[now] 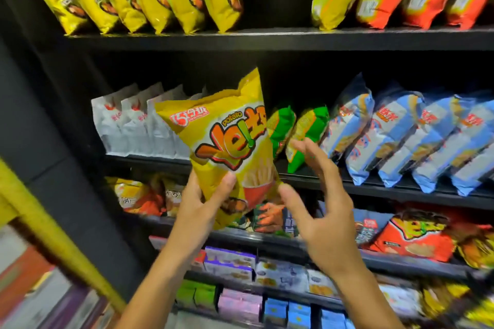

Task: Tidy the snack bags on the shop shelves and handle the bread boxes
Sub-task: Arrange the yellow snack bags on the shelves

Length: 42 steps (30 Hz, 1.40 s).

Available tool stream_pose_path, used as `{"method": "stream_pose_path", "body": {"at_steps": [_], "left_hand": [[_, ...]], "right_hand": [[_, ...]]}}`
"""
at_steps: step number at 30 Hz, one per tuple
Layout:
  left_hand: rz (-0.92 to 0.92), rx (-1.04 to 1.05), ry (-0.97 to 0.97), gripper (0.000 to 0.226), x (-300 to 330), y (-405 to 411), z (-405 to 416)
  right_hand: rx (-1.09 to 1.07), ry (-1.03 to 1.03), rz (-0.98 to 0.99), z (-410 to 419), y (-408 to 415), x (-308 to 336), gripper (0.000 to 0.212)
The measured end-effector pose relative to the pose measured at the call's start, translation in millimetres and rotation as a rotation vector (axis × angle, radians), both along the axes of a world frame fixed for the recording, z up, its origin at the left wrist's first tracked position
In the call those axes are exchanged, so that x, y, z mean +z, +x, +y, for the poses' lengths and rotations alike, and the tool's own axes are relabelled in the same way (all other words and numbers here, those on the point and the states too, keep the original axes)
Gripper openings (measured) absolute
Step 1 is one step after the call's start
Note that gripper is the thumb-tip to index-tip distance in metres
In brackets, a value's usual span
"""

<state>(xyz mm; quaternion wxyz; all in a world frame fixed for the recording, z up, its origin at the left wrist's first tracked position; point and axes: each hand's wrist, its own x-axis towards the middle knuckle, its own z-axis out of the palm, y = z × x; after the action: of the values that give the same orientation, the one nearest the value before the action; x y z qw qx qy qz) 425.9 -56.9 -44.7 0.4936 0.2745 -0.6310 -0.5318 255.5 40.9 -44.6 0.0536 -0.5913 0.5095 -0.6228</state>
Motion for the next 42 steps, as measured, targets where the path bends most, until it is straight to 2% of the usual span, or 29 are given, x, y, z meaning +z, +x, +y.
{"method": "stream_pose_path", "body": {"at_steps": [2,4,7,8,12,15,18,20,23,25,28,31,34,35,38,42], "left_hand": [[-0.016,-0.067,0.08,0.078,-13.0,12.8,-0.3],[-0.042,-0.137,0.128,0.08,-25.6,25.3,0.3],[-0.073,-0.254,0.204,0.087,-40.7,42.1,3.6],[-0.083,-0.291,0.22,0.089,-46.6,48.3,4.1],[-0.17,-0.445,0.251,0.094,-71.3,74.2,-2.3],[-0.201,-0.45,0.217,0.107,-84.5,83.5,-9.0],[-0.087,-0.31,0.271,0.122,-85.4,81.3,-10.3],[-0.024,-0.243,0.296,0.111,-81.1,78.5,-9.2],[-0.002,-0.171,0.318,0.053,-79.4,77.2,-8.2],[-0.01,-0.151,0.326,0.042,-82.5,78.4,-9.1],[-0.049,-0.19,0.313,0.044,-87.7,80.2,-10.4],[-0.063,-0.203,0.27,0.067,-90.4,80.8,-11.1],[-0.057,-0.222,0.23,0.077,-94.1,84.6,-13.6],[-0.056,-0.245,0.225,0.077,-93.8,86.4,-14.6],[-0.046,-0.321,0.194,0.059,-93.3,89.0,-16.3],[0.028,-0.365,0.19,0.066,-92.3,86.6,-17.7]], "right_hand": [[0.067,0.02,-0.152,-4.3,7.1,0.5,0.069],[0.138,0.086,-0.218,-10.3,15.2,-3.0,0.075],[0.197,0.243,-0.307,-19.1,29.8,-12.6,0.096],[0.219,0.277,-0.334,-21.8,36.4,-16.1,0.095],[0.214,0.245,-0.447,-26.1,66.1,-32.1,0.054],[0.123,0.222,-0.523,-24.4,84.3,-48.3,0.048],[0.098,0.262,-0.568,-20.4,95.4,-60.1,0.05],[0.089,0.283,-0.56,-18.8,101.3,-65.7,0.049],[0.12,0.3,-0.531,-17.1,107.0,-73.6,0.05],[0.146,0.297,-0.538,-15.2,106.0,-75.3,0.049],[0.1,0.231,-0.566,-10.2,96.9,-72.6,0.044],[0.048,0.237,-0.492,-4.3,88.9,-67.5,0.024],[-0.007,0.241,-0.431,0.1,87.4,-64.2,0.016],[-0.035,0.231,-0.428,0.0,88.0,-63.5,0.015],[-0.128,0.2,-0.453,-4.3,91.4,-65.1,0.018],[-0.219,0.193,-0.427,-8.5,95.5,-73.9,0.019]]}}
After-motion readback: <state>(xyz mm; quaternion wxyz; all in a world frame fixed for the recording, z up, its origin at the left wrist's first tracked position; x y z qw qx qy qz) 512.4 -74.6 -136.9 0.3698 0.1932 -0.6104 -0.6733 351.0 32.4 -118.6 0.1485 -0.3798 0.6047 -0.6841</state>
